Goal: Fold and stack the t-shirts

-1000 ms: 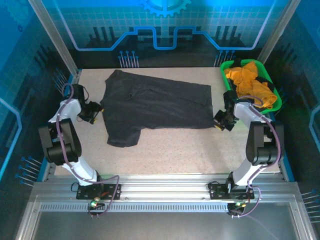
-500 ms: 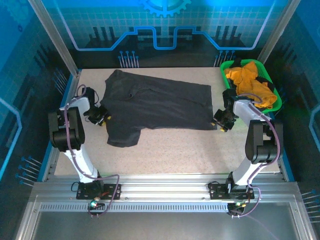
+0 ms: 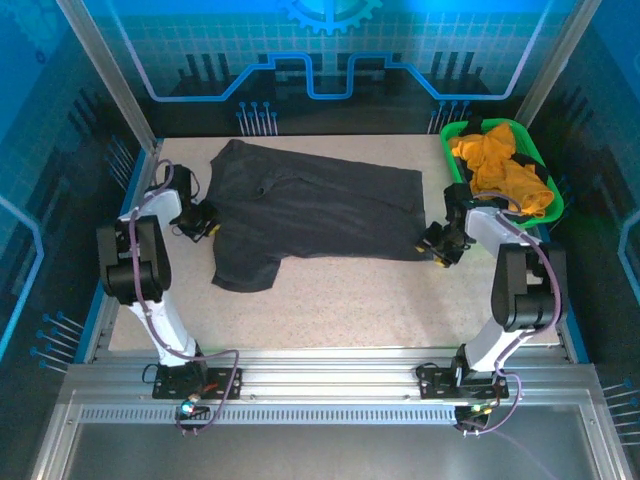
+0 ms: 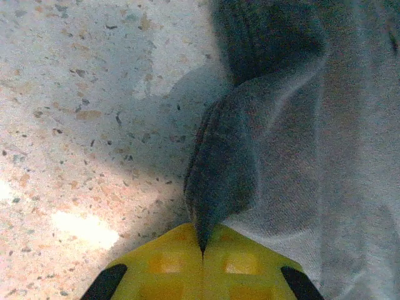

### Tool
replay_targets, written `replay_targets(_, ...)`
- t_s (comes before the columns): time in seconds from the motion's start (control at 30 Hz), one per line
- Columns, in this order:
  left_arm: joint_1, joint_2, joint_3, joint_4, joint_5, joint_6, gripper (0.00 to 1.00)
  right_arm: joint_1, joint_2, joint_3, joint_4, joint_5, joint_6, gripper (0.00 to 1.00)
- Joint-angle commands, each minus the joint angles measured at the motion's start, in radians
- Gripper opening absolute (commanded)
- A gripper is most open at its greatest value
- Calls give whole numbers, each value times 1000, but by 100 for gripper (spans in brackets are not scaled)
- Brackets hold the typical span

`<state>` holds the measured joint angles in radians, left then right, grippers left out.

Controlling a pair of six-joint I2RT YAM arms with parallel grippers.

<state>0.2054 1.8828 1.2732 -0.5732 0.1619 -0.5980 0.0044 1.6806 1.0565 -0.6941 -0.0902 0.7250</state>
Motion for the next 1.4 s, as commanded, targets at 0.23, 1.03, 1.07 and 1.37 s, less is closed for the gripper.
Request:
replay_targets(0.23, -4, -99, -31, 12, 28, -64, 0, 40, 198, 149, -1, 2, -20, 38)
replay_targets(1.03, -14, -538, 164, 169, 49, -432, 0, 71, -278, 446, 60, -14, -69, 0)
replay_targets(1.07, -14, -567, 199, 181, 28, -440, 0, 64, -310, 472, 70, -9, -66, 0)
replay_targets(1.37, -11, -765, 429, 170, -196, -461, 0, -35, -553, 587, 103, -9, -3, 0)
